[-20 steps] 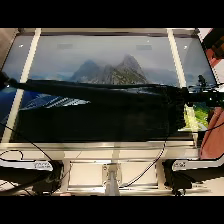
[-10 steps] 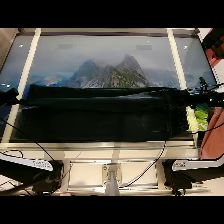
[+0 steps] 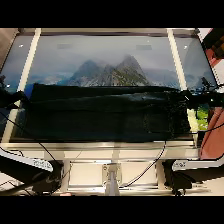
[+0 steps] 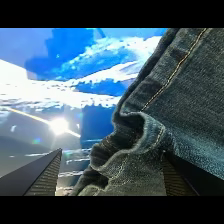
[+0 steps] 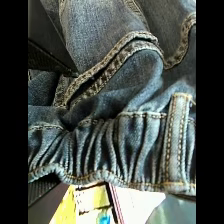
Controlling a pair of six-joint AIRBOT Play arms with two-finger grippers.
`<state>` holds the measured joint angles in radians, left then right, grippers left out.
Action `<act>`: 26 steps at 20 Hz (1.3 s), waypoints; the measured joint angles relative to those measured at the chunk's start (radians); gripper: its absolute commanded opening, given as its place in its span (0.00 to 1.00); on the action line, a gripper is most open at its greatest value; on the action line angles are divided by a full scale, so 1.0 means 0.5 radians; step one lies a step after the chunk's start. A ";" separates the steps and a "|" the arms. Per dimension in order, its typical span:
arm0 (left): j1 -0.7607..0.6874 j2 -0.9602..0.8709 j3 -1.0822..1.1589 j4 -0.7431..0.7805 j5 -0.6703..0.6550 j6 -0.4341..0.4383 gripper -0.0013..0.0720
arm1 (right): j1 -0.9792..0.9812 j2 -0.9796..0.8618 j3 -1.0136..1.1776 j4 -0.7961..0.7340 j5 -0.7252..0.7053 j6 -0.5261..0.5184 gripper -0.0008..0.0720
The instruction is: Fold the clothes and pants, and hang the long-sleeved shirts on hangers.
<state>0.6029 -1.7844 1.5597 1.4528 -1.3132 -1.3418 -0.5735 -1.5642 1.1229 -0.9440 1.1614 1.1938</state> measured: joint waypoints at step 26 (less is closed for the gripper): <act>0.642 0.887 -0.578 -0.554 0.060 0.439 0.06 | -0.883 1.246 -0.713 -0.475 0.664 -0.212 0.63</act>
<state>0.9237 -1.3411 1.2705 1.1759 -1.2835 -1.1225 -1.0153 -0.9413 0.7662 -1.1816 1.4933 1.0878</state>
